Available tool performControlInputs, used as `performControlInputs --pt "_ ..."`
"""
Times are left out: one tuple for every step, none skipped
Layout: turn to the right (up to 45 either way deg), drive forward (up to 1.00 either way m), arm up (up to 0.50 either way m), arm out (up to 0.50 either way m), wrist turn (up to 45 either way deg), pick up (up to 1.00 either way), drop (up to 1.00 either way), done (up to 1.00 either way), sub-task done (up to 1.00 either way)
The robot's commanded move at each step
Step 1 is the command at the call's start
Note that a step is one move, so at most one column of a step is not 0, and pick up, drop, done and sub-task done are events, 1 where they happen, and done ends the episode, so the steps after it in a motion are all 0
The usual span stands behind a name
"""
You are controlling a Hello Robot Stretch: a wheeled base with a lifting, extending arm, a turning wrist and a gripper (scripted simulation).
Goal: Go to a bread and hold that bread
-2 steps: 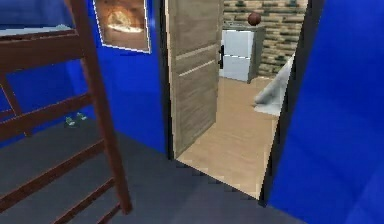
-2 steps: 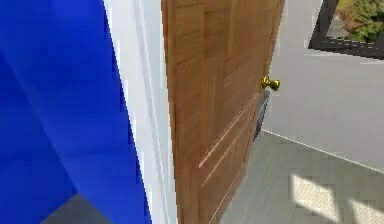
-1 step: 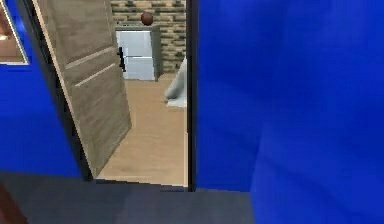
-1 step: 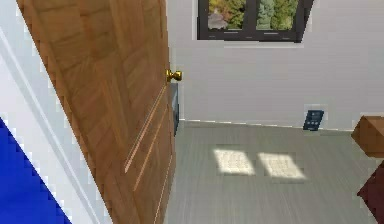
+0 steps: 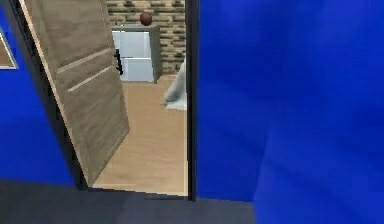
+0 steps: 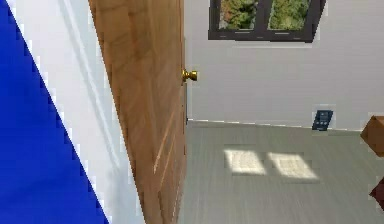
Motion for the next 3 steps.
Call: performControlInputs --pt "-21.0 0.0 0.0 0.0 0.0 0.0 0.0 0.0 0.0" --pt "0.0 1.0 0.0 0.0 0.0 0.0 0.0 0.0 0.0" --pt "21.0 0.0 0.0 0.0 0.0 0.0 0.0 0.0 0.0"
